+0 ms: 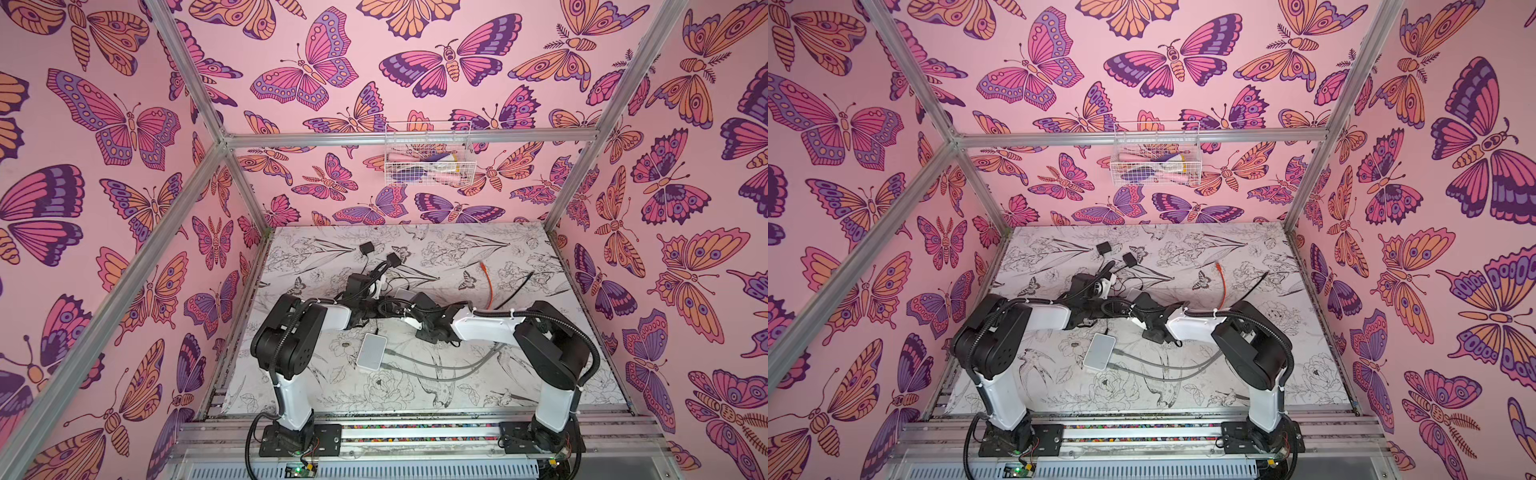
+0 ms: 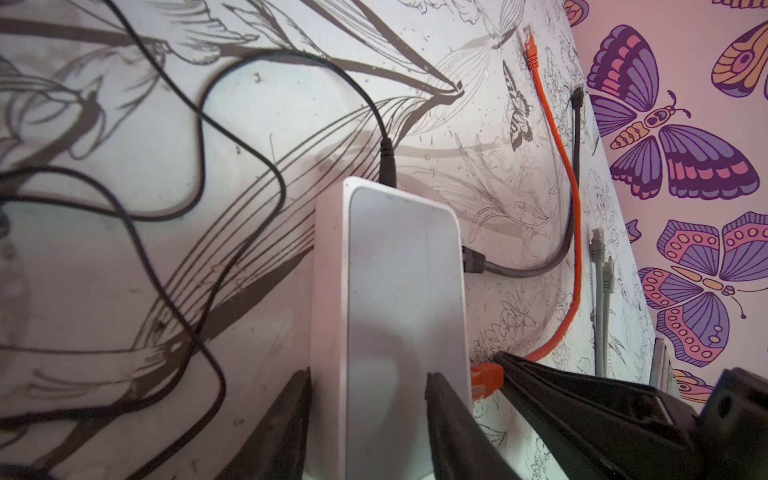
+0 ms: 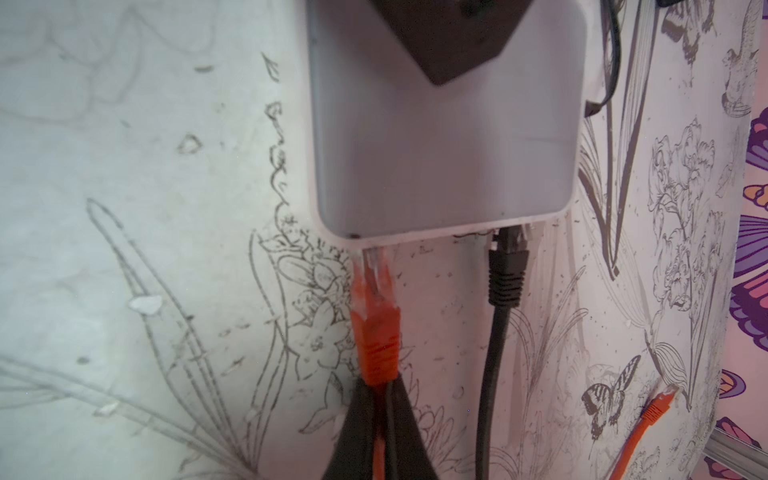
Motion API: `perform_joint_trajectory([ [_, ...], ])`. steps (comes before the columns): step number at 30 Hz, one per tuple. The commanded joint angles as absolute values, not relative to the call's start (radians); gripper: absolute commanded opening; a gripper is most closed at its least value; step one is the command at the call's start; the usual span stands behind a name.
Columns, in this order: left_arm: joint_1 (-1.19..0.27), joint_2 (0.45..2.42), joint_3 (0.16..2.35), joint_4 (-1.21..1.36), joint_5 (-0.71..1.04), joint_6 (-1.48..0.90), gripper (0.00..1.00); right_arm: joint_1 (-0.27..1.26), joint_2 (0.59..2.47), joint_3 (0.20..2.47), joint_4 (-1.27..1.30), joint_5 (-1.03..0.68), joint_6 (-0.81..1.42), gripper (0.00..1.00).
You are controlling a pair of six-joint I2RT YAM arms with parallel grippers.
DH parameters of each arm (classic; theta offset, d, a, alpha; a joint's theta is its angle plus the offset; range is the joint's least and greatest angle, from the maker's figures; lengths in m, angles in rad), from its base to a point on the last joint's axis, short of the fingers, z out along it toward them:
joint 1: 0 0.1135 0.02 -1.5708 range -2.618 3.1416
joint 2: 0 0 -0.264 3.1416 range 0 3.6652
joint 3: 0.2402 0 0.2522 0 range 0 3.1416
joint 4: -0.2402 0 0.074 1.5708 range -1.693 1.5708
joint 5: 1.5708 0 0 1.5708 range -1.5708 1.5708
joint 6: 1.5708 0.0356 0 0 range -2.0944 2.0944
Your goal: Insert the plug into the switch port
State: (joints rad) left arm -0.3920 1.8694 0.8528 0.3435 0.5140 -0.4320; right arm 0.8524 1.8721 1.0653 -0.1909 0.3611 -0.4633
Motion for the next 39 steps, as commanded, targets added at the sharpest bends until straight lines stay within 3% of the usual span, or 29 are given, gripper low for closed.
perform_joint_trajectory([
  [1,-0.390,1.899,0.837,0.350,0.551,-0.441,0.47,0.859,1.890,1.113,-0.197,0.368,-0.427,0.00],
  [15,-0.396,1.879,0.781,0.393,0.569,-0.465,0.46,0.860,1.823,1.082,-0.129,0.215,-0.313,0.00],
  [39,-0.452,1.756,0.660,0.399,0.532,-0.462,0.45,0.895,1.721,0.973,-0.091,0.137,-0.287,0.00],
])
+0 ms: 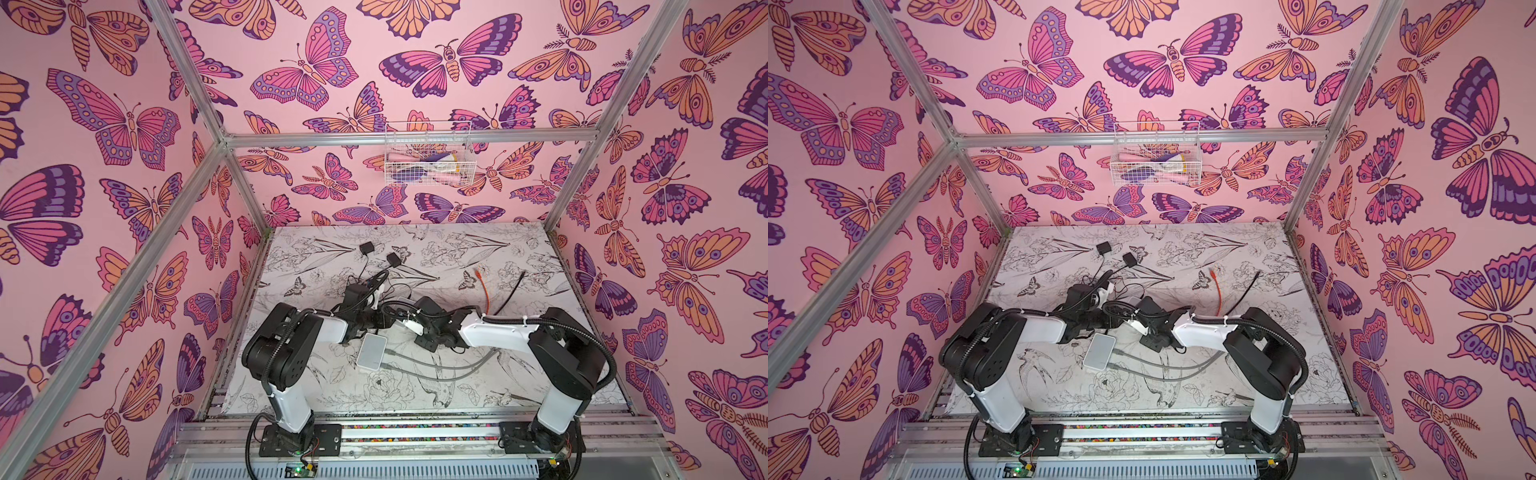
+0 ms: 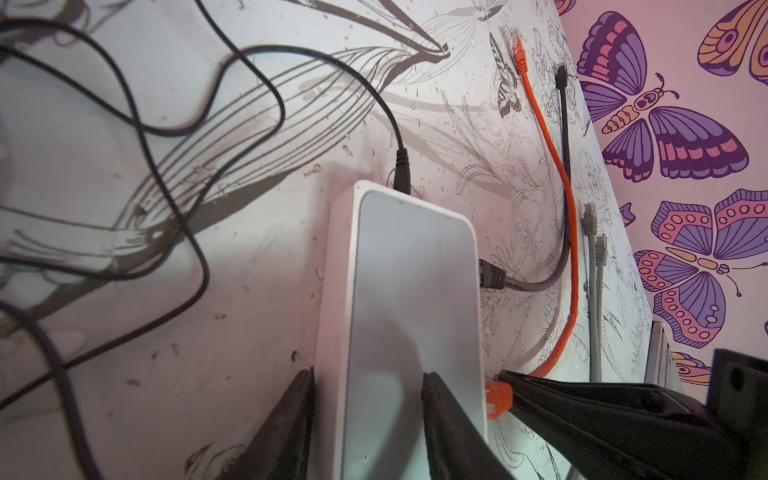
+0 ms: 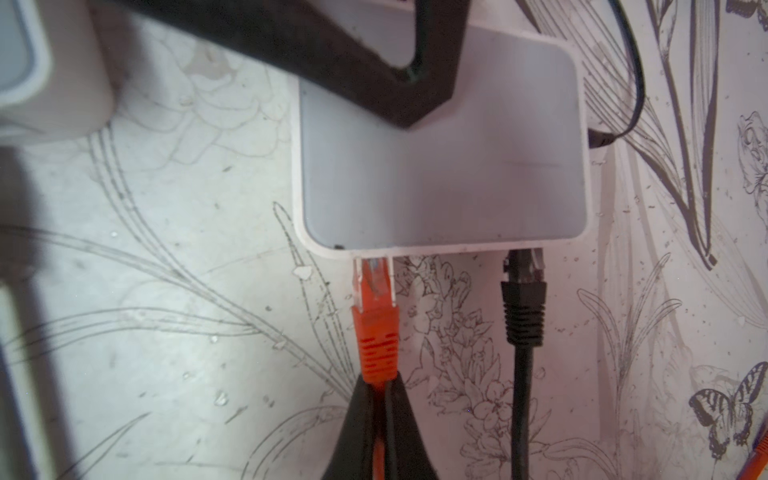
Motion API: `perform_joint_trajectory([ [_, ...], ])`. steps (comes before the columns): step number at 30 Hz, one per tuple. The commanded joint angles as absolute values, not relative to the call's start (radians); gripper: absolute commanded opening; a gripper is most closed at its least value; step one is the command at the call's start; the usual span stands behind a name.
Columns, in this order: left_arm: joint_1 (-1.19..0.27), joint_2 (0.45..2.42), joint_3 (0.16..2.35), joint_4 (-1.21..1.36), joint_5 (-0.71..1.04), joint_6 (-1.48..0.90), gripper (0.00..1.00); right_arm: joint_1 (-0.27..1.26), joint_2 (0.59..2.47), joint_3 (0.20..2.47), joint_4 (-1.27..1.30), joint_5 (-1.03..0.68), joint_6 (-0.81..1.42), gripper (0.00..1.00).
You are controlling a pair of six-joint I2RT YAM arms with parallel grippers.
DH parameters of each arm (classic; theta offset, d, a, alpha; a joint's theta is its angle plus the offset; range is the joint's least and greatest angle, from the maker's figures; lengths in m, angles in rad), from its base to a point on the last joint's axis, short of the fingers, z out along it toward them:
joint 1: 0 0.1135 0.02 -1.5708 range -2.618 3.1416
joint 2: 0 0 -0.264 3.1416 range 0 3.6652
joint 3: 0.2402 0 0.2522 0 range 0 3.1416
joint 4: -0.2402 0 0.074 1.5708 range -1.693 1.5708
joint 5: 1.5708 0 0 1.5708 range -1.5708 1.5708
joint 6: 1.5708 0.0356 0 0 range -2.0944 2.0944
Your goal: Insert the plug into the switch port
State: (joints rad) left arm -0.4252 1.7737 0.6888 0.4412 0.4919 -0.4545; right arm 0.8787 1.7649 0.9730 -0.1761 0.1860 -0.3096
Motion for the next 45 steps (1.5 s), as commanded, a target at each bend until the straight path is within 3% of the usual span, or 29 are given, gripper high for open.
perform_joint_trajectory([
  [1,-0.454,1.752,0.657,0.397,0.534,-0.463,0.45,0.896,1.714,0.966,-0.086,0.132,-0.285,0.00],
  [24,-0.459,1.688,0.637,0.389,0.546,-0.471,0.45,0.897,1.612,0.859,-0.015,0.124,-0.226,0.00],
  [45,-0.476,1.732,0.629,0.406,0.524,-0.479,0.45,0.891,1.649,0.871,0.070,0.063,-0.133,0.00],
])
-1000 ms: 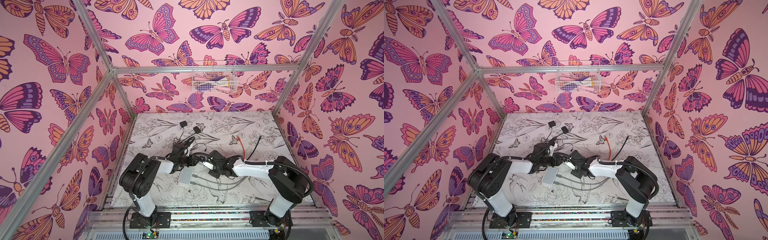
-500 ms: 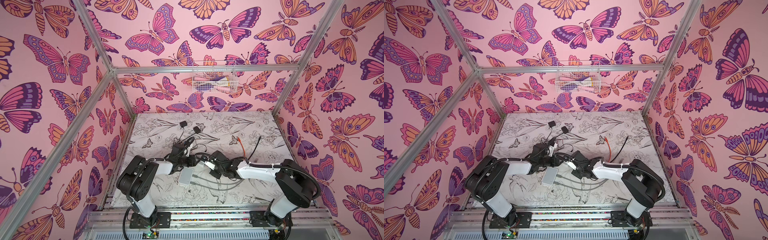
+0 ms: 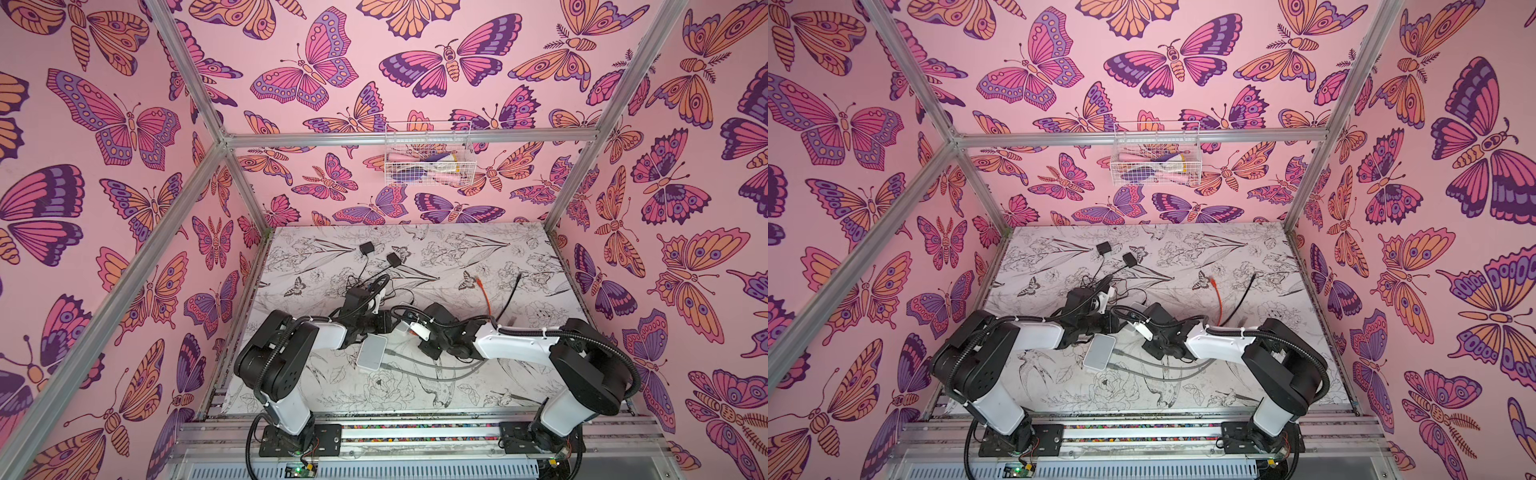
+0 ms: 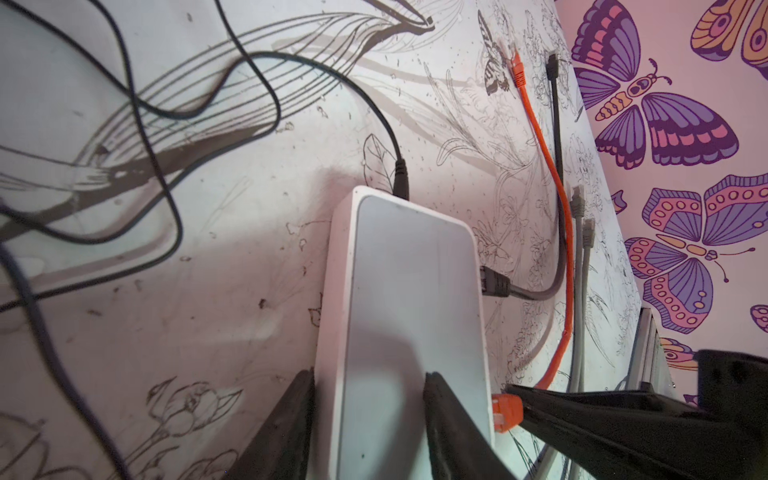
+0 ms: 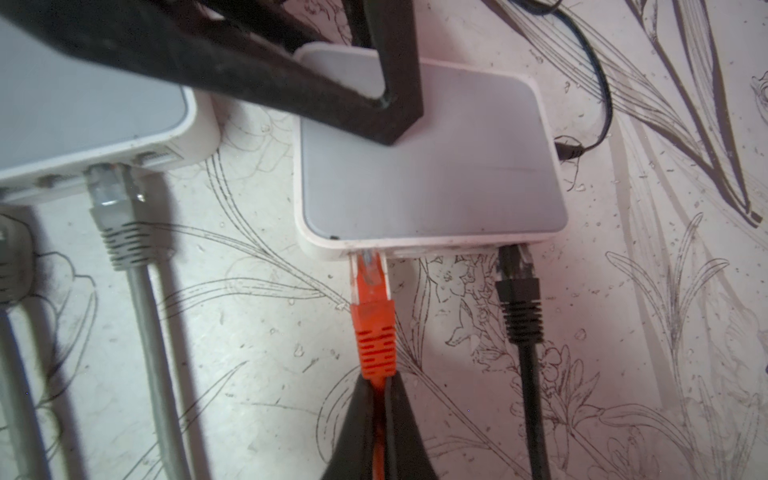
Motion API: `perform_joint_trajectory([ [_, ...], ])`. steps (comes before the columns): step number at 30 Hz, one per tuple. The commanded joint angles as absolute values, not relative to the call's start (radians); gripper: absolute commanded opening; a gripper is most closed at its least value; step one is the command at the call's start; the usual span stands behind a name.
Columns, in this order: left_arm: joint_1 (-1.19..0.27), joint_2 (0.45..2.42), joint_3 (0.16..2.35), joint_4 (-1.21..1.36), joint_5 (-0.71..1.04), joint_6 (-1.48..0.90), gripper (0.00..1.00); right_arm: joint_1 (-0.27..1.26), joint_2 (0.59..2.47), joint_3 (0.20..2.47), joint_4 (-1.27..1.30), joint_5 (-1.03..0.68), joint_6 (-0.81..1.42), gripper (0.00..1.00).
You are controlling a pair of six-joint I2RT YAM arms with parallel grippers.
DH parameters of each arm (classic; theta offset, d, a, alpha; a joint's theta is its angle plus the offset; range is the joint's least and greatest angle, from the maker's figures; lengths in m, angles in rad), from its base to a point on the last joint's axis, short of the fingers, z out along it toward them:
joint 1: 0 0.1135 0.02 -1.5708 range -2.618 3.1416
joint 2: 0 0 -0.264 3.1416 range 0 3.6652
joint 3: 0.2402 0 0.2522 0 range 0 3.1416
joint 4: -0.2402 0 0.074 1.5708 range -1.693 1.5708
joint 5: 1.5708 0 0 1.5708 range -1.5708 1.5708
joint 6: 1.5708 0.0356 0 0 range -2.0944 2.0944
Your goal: Insert the plug into the switch port
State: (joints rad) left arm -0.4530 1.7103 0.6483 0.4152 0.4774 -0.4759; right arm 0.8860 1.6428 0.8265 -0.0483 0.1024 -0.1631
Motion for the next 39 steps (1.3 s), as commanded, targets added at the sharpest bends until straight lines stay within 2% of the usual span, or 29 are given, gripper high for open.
perform_joint_trajectory([
  [1,-0.475,1.732,0.629,0.406,0.524,-0.479,0.45,0.891,1.650,0.876,0.072,0.064,-0.135,0.00],
  [28,-0.482,1.748,0.621,0.428,0.528,-0.475,0.43,0.850,1.620,0.916,0.092,-0.009,-0.078,0.00],
  [39,-0.483,1.758,0.614,0.440,0.528,-0.483,0.43,0.851,1.695,0.975,0.085,-0.081,-0.060,0.00],
])
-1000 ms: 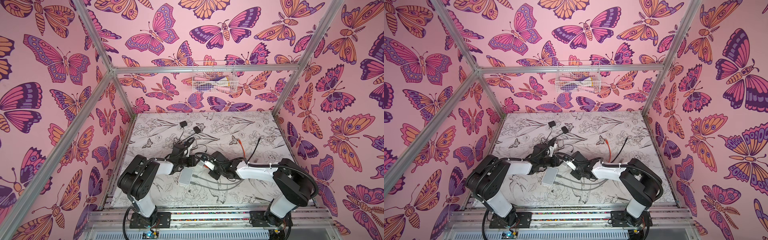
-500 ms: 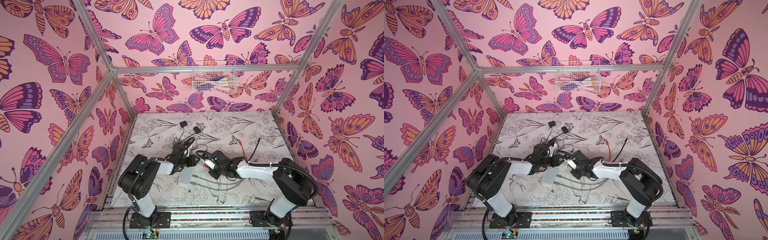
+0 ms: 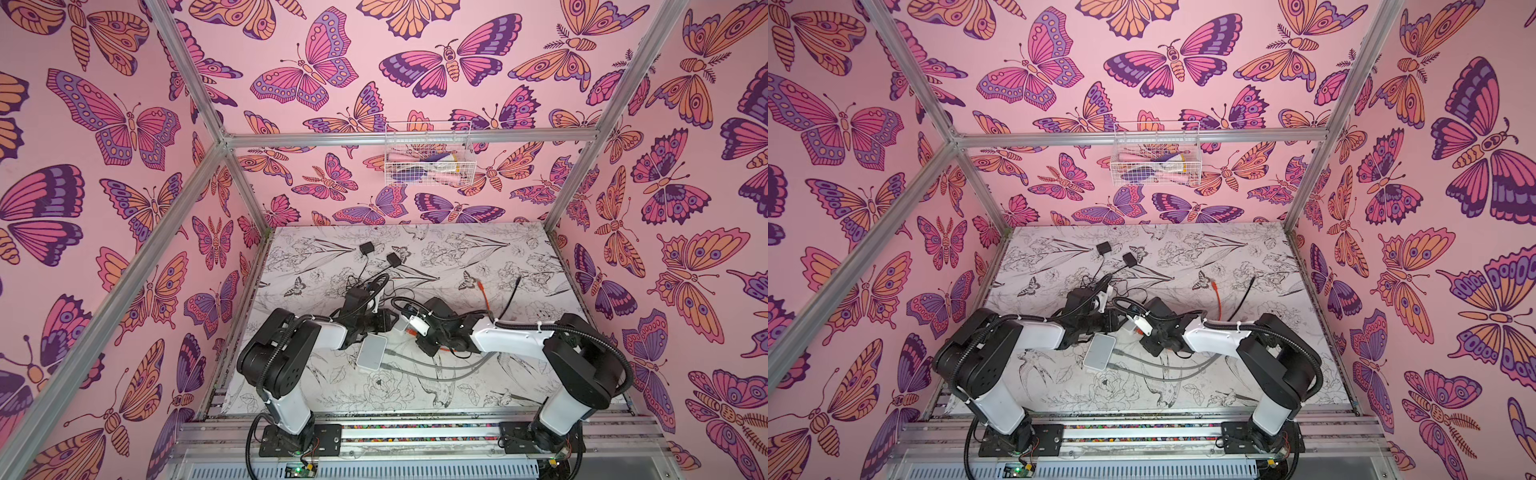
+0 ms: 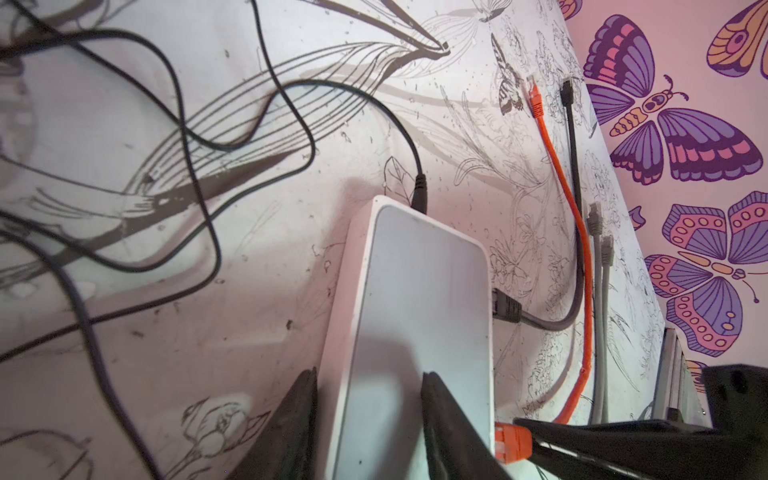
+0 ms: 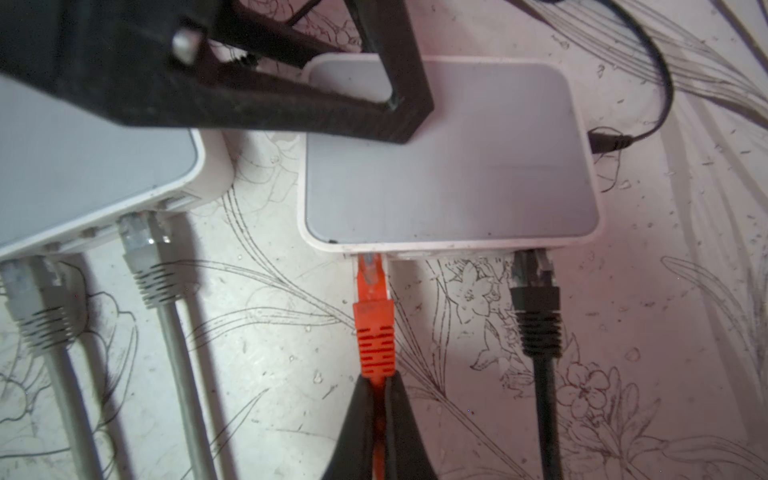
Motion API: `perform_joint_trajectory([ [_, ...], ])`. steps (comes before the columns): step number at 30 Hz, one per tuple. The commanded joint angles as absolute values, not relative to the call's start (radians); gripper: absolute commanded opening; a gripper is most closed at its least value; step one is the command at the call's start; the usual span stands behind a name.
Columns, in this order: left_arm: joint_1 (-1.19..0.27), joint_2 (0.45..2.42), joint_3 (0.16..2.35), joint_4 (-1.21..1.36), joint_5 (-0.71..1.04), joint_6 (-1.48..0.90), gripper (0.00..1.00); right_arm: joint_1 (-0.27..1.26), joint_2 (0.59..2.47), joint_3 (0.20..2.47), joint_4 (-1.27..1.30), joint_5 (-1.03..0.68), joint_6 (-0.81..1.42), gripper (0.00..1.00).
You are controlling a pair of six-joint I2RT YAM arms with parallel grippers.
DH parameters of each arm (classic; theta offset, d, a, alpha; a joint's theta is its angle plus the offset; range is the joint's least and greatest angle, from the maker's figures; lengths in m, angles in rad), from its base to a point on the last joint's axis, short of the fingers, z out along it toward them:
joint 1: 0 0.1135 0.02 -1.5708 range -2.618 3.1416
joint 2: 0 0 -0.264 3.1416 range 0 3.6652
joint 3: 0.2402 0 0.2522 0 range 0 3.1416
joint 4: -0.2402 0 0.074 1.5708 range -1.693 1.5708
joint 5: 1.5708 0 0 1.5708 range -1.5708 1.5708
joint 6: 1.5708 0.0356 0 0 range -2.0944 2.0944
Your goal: Insert the plug into the switch port
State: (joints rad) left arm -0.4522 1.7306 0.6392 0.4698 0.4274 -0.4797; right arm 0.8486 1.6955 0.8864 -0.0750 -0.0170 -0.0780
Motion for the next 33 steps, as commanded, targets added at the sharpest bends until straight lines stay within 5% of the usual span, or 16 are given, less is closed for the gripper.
perform_joint_trajectory([
  [1,-0.483,1.759,0.614,0.441,0.528,-0.482,0.43,0.851,1.693,0.980,0.084,-0.083,-0.061,0.00],
  [15,-0.479,1.781,0.607,0.452,0.490,-0.473,0.42,0.850,1.690,0.963,0.082,-0.062,-0.059,0.00],
  [25,-0.460,1.776,0.610,0.402,0.386,-0.454,0.40,0.842,1.719,0.988,-0.192,0.341,0.003,0.00],
  [33,-0.453,1.717,0.620,0.360,0.361,-0.445,0.40,0.840,1.747,1.070,-0.308,0.278,0.030,0.00],
])
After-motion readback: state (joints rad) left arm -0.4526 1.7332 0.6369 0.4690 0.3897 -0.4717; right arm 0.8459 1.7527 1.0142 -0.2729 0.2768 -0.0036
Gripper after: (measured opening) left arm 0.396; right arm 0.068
